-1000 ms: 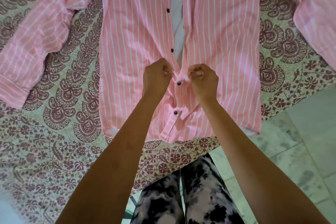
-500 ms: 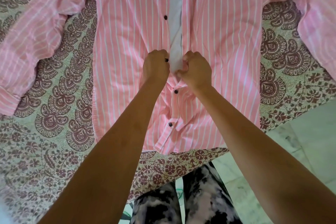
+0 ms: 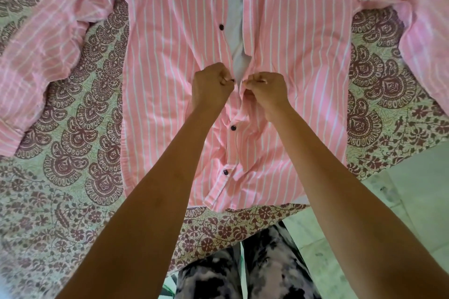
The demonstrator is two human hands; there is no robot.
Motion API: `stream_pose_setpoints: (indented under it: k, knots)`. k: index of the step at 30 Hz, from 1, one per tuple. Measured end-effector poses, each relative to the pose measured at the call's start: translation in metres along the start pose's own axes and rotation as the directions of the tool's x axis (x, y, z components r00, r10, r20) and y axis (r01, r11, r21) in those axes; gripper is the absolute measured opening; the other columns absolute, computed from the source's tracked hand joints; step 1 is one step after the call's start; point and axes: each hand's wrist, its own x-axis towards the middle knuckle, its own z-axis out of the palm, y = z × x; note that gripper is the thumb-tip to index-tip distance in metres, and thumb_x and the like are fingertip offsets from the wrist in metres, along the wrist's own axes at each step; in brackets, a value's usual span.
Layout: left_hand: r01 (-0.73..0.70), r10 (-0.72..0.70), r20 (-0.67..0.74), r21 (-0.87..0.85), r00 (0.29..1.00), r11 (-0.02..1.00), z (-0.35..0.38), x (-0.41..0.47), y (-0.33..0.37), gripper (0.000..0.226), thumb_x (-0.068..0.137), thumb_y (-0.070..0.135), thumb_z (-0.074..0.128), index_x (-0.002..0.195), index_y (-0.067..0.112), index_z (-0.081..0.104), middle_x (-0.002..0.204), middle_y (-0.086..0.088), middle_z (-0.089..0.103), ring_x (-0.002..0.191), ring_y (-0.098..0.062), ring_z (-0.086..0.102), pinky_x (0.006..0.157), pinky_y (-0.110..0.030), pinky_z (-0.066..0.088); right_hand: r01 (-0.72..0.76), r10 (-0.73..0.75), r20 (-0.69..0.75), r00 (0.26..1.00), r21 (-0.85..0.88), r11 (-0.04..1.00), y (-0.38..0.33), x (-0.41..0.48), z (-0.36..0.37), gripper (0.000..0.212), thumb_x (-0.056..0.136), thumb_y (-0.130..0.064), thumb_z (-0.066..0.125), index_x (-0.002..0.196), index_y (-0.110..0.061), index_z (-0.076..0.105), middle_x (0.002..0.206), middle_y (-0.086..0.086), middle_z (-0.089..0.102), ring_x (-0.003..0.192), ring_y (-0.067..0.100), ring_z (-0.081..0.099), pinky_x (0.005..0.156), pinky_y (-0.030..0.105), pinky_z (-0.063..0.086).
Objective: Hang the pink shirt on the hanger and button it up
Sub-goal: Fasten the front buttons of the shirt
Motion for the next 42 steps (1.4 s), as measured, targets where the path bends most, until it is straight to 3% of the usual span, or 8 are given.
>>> stream_pose_setpoints:
  k: [4,6,11,16,24,30,35,42]
  knots:
    - [0.037,-0.039,-0.012,-0.089,0.999,0.995,-0.004,-0.005,0.012,0.008,0.075,0.004,0.062,0.08,0.005,0.069,0.067,0.003,0.061,0.062,-0.007,0.054,0.067,0.001,0.036,-0.055,0.032,0.072,0.997,0.338,0.939,-0.004,-0.015,-0.003,0.024,0.079,0.009,0.061,0.063,-0.009,0.061,0.055,0.004,0.06,0.051,0.013,0.059,0.058,0.026,0.055]
    - [0.048,-0.05,-0.007,-0.141,0.999,0.989,-0.006,-0.007,0.013,0.009,0.076,0.005,0.063,0.08,0.006,0.071,0.069,0.004,0.063,0.061,-0.002,0.055,0.071,-0.01,0.046,-0.036,0.01,0.068,0.998,0.392,0.919,-0.003,-0.021,-0.003,0.022,0.079,0.01,0.06,0.067,-0.008,0.061,0.05,-0.003,0.061,0.046,0.005,0.058,0.052,0.017,0.052]
    - [0.072,-0.071,0.013,-0.239,0.997,0.968,-0.012,-0.015,0.015,0.011,0.076,0.005,0.062,0.08,0.009,0.072,0.062,0.012,0.061,0.06,-0.006,0.06,0.075,-0.027,0.055,0.021,-0.039,0.039,0.998,0.384,0.923,-0.002,-0.031,-0.002,0.018,0.078,0.011,0.061,0.072,-0.006,0.062,0.06,0.007,0.058,0.045,0.004,0.055,0.05,0.016,0.049]
    - [0.101,-0.099,0.022,-0.294,0.995,0.95,-0.013,-0.02,0.015,0.01,0.077,0.007,0.063,0.079,0.009,0.072,0.063,0.009,0.064,0.066,-0.017,0.067,0.078,-0.036,0.057,0.108,-0.111,-0.007,0.994,0.275,0.955,0.002,-0.028,0.0,0.01,0.076,0.01,0.062,0.078,0.0,0.064,0.047,-0.01,0.06,0.043,0.002,0.056,0.048,0.014,0.046]
    - [0.05,-0.046,0.027,-0.192,0.999,0.98,-0.013,-0.016,0.017,0.01,0.076,0.005,0.061,0.081,0.005,0.07,0.058,0.012,0.059,0.058,-0.005,0.06,0.067,-0.018,0.052,0.097,-0.077,-0.071,0.995,0.349,0.932,0.006,-0.033,0.008,0.021,0.077,0.008,0.064,0.068,-0.011,0.065,0.06,0.001,0.064,0.055,0.012,0.063,0.06,0.023,0.055]
    - [0.046,-0.038,0.032,-0.277,0.999,0.96,-0.015,-0.022,0.017,0.01,0.076,0.003,0.061,0.079,0.006,0.07,0.061,0.008,0.062,0.061,-0.012,0.063,0.072,-0.028,0.056,0.094,-0.052,-0.143,0.988,0.304,0.948,0.006,-0.031,0.014,0.025,0.075,0.007,0.062,0.063,-0.015,0.064,0.067,0.012,0.064,0.064,0.025,0.06,0.064,0.03,0.048]
    - [0.075,-0.079,-0.004,-0.269,0.997,0.96,-0.017,-0.021,0.017,0.011,0.075,0.002,0.061,0.078,0.008,0.07,0.061,0.009,0.061,0.061,-0.009,0.062,0.071,-0.031,0.057,0.067,-0.03,-0.112,0.993,0.339,0.938,0.001,-0.037,0.016,0.019,0.077,0.006,0.064,0.068,-0.011,0.065,0.067,0.008,0.064,0.073,0.028,0.065,0.075,0.04,0.058]
    - [0.074,-0.077,0.0,-0.268,0.997,0.961,-0.017,-0.023,0.015,0.014,0.076,0.001,0.058,0.078,0.007,0.071,0.059,0.01,0.061,0.06,-0.007,0.062,0.072,-0.03,0.057,0.089,-0.067,-0.078,0.995,0.319,0.944,0.002,-0.038,0.016,0.02,0.084,0.005,0.057,0.073,-0.009,0.066,0.067,0.006,0.064,0.065,0.021,0.063,0.073,0.033,0.056]
